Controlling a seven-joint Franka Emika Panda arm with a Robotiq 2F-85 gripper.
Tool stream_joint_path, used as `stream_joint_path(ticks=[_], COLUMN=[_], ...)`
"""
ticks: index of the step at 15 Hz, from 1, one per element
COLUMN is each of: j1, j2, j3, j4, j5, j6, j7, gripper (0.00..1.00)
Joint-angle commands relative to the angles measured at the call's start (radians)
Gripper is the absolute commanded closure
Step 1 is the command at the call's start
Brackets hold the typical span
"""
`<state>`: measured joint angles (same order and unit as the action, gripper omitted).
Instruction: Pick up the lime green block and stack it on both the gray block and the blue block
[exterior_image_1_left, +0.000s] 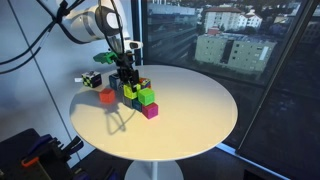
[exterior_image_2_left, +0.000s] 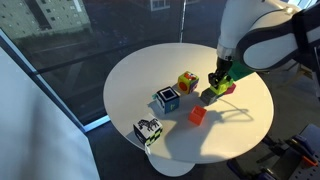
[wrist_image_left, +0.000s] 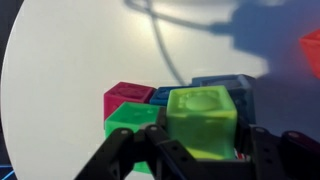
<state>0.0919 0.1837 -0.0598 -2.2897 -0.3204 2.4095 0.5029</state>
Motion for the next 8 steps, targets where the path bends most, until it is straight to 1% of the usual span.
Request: stream_joint_path(ticks=[1, 3, 8], j1=[0.002, 0.003, 0.006], j2=[0.006, 0.003, -0.015], j3=[-0.006, -0.006, 0.002], j4=[0.016, 0.013, 0.003], j5=[-0.03, -0.032, -0.018], j6=[0.006, 0.007, -0.009], j7=[0.025, 0.026, 0.015], gripper=[0.14, 0.01, 0.0])
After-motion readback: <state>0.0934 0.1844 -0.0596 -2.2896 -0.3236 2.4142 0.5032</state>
